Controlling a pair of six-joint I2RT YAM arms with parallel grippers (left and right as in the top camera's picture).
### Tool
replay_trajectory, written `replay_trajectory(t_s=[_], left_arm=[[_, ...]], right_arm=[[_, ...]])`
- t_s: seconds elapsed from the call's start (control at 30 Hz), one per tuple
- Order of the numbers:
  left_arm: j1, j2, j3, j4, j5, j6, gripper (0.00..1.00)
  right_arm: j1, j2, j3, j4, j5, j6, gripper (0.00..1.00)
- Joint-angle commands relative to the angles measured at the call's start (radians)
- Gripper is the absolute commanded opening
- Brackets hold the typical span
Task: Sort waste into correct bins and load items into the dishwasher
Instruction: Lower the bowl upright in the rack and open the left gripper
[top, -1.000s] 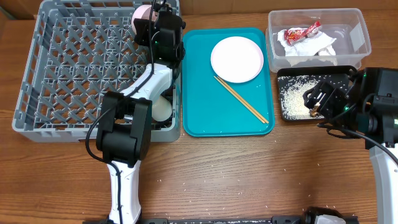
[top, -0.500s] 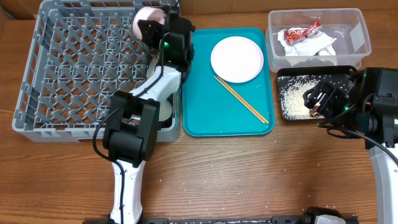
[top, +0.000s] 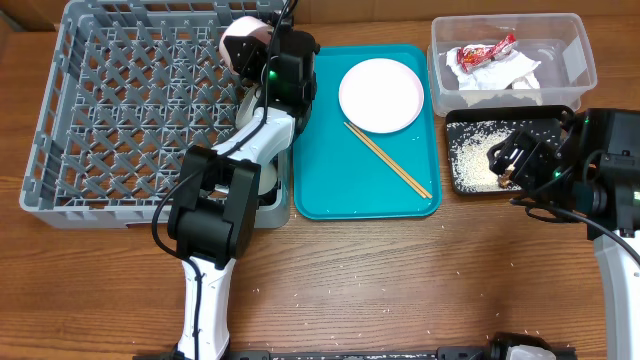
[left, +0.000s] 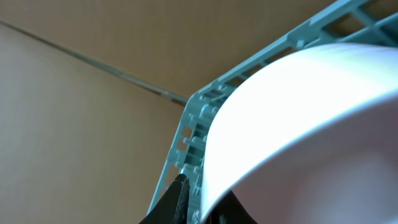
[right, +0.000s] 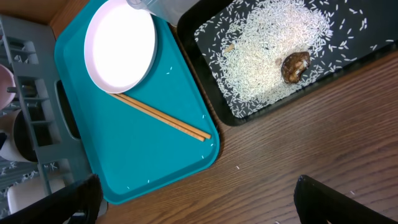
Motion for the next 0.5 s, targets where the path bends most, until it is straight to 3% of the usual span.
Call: replay_trajectory(t_s=[0.0, 0.33, 0.47], left_arm=[[-0.021, 0.014, -0.002, 0.001, -0.092, 0.014, 0.14], [-0.089, 0.014, -0.002, 0.001, -0.092, 0.01, 0.22], [-0.097, 0.014, -0.002, 0.001, -0.091, -0.004, 0.35]], right_arm=[[-0.004, -0.003, 0.018, 0.003, 0.008, -0.003, 1.0], [-0.004, -0.003, 0.018, 0.003, 0.008, -0.003, 1.0], [-0.004, -0.003, 0.018, 0.002, 0.008, -0.003, 1.0]])
